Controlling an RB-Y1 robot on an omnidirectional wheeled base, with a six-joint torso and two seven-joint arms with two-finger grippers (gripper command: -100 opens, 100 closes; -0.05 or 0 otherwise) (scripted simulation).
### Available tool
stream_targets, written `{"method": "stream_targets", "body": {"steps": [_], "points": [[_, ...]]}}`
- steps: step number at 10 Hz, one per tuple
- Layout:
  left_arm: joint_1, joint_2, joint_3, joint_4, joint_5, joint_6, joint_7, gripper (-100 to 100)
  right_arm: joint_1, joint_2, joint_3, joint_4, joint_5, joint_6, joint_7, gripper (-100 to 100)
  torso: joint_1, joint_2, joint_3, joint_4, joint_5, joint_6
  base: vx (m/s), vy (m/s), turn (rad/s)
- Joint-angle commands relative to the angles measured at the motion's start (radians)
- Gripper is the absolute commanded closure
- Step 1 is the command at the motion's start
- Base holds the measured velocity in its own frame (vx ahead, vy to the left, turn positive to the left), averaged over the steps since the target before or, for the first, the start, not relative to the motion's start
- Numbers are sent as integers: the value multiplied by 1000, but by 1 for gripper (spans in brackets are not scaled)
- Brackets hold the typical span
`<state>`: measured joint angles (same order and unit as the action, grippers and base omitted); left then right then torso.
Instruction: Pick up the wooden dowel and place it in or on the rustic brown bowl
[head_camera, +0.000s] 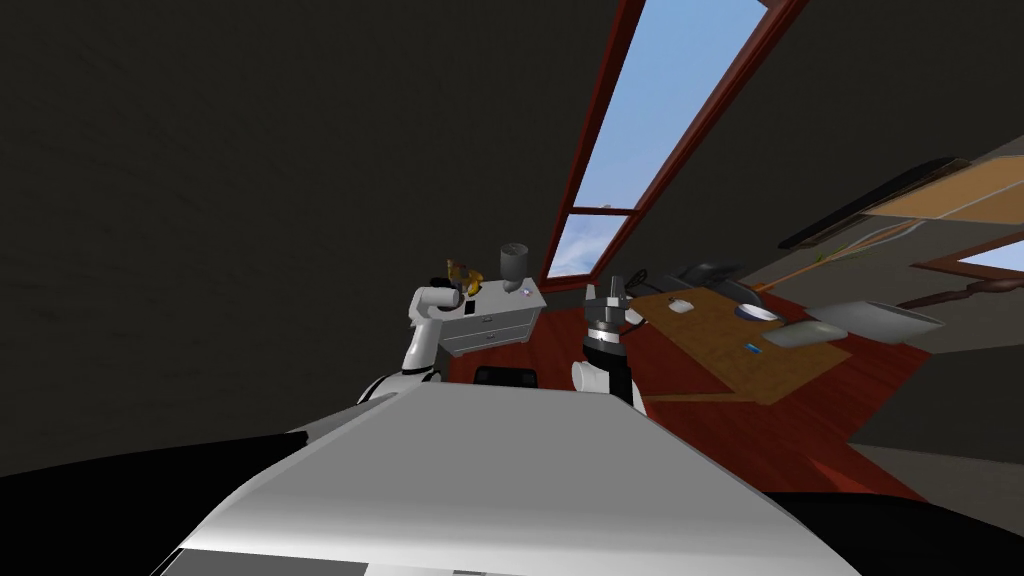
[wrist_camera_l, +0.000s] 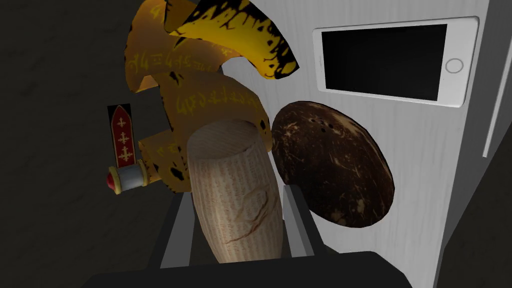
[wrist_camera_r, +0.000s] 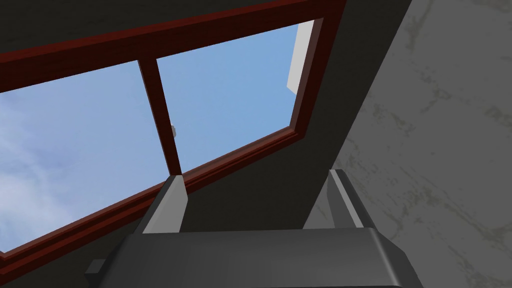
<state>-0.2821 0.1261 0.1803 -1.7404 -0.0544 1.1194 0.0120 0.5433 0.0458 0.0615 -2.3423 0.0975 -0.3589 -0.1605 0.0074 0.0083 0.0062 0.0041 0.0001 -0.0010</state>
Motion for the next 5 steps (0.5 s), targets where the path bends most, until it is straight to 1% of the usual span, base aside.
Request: {"method": "stream_targets", "body": {"steps": [1, 2, 3, 4, 5], "points": [[-28, 13, 9, -8, 5, 24, -6, 100, 0, 0, 0, 0, 0, 0, 0, 0, 0, 0, 0, 0, 0, 0, -103, 150, 1], [-39, 22, 14, -20, 8, 48, -9, 100, 0, 0, 0, 0, 0, 0, 0, 0, 2, 1, 0, 0, 0, -1, -92, 181, 6], [-35, 29, 17, -24, 14, 63, -8, 100, 0, 0, 0, 0, 0, 0, 0, 0, 4, 1, 0, 0, 0, -1, -49, 169, -22], [-22, 37, 22, -25, 24, 77, -6, 100, 0, 0, 0, 0, 0, 0, 0, 0, 3, -2, -1, -1, 1, -1, 30, 114, -54], [-1, 46, 28, -23, 36, 93, -2, 100, 0, 0, 0, 0, 0, 0, 0, 0, 0, -7, -5, -3, 0, 0, 105, 65, -68]]}}
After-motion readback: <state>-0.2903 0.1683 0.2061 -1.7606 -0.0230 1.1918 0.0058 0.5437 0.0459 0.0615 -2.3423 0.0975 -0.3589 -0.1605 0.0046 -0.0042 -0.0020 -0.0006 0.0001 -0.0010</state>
